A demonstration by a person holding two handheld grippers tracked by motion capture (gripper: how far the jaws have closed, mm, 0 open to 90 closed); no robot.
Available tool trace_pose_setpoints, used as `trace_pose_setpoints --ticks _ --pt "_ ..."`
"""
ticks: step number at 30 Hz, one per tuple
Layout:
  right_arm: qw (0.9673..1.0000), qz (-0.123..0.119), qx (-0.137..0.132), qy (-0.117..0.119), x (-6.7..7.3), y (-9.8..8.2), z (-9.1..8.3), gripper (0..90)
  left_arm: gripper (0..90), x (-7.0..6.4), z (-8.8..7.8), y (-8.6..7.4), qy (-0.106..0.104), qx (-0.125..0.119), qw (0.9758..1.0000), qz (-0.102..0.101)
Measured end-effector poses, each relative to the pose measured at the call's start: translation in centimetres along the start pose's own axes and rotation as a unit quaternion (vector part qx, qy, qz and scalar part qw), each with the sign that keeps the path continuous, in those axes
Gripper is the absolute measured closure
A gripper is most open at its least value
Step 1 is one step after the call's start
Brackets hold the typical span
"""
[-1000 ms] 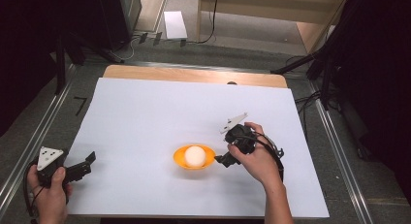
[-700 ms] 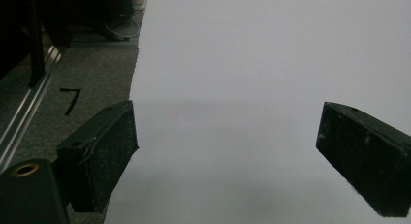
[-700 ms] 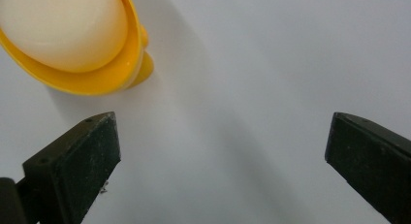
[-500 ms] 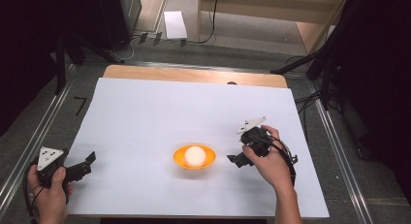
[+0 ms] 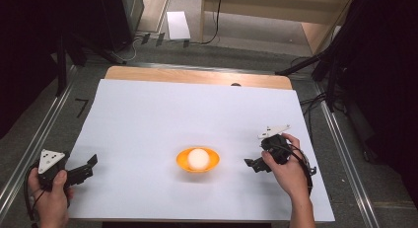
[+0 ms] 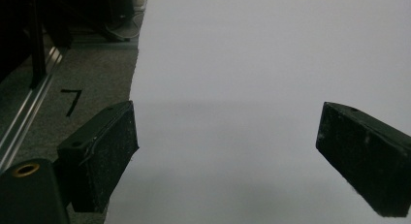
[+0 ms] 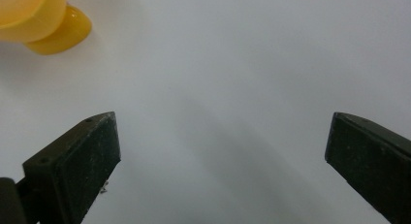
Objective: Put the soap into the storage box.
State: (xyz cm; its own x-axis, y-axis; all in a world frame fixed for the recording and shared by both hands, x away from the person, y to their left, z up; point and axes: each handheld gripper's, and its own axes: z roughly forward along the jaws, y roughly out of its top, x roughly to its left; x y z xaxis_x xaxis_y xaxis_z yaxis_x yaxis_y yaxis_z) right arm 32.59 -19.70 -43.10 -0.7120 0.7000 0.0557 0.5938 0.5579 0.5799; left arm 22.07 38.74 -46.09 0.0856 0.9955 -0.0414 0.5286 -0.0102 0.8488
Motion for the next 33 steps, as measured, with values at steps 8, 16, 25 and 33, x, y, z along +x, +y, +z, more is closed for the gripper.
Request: trace_pose_setpoints --ticks 8,16,25,33 --pt "0.9997 0.022 -0.011 -0.008 -1.1 -2.0 -0.4 0.0 8.2 0.0 0.0 0.0 0.000 0.000 1.0000 -0.001" --pt "0.9987 0.042 -0.016 -0.021 -2.2 -4.4 -1.2 0.0 8.2 0.0 0.0 0.0 0.000 -0.001 1.0000 -0.002" --pt "0.9948 0.079 -0.054 -0.035 -3.3 -7.2 -2.1 0.0 8.1 0.1 0.0 0.0 -0.002 -0.001 1.0000 -0.005" --pt "0.9850 0.129 -0.109 -0.035 -4.5 -9.8 -3.1 0.0 8.1 0.1 0.0 0.0 -0.004 0.000 1.0000 -0.006"
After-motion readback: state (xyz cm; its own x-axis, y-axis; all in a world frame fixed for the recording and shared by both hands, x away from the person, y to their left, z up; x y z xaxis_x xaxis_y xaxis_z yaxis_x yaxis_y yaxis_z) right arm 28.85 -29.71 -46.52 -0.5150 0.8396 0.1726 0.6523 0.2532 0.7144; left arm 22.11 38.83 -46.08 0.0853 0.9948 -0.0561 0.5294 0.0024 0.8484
